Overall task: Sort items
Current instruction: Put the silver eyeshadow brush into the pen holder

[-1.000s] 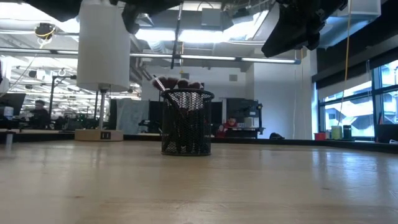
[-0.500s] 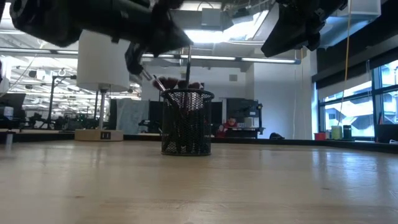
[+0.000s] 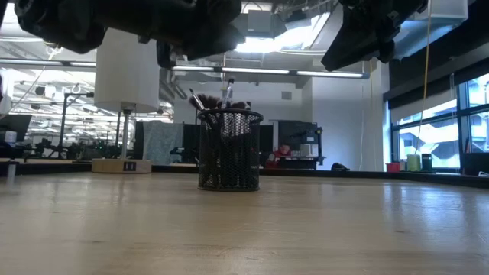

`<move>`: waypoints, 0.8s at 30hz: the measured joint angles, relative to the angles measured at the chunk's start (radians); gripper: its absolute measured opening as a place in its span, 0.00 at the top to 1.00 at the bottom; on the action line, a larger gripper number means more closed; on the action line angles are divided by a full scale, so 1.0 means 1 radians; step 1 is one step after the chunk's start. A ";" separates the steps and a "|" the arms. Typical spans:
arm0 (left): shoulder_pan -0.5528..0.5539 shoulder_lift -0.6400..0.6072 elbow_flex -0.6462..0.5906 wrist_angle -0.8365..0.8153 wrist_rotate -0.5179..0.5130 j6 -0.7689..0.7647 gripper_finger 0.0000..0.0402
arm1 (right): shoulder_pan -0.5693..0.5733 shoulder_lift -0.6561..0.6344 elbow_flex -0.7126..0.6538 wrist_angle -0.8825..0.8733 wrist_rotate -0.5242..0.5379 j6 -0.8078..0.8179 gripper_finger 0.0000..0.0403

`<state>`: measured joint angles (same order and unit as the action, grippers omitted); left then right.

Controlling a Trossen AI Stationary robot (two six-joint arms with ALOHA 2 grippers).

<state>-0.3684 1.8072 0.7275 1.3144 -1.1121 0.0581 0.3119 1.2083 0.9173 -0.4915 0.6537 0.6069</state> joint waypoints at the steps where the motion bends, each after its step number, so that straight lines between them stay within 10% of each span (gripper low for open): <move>1: -0.006 0.000 0.009 0.000 -0.005 0.032 0.79 | 0.000 0.000 0.000 0.000 0.000 0.009 0.73; 15: -0.137 -0.056 0.077 -0.002 -0.181 0.433 0.67 | 0.000 0.006 0.000 0.041 -0.004 0.173 0.73; 24: -0.155 -0.113 -0.012 -0.060 -0.009 0.370 0.70 | 0.022 0.147 0.000 0.003 -0.093 0.280 0.73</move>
<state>-0.5230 1.6943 0.7157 1.2548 -1.1212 0.4286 0.3336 1.3558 0.9176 -0.4888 0.5605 0.8867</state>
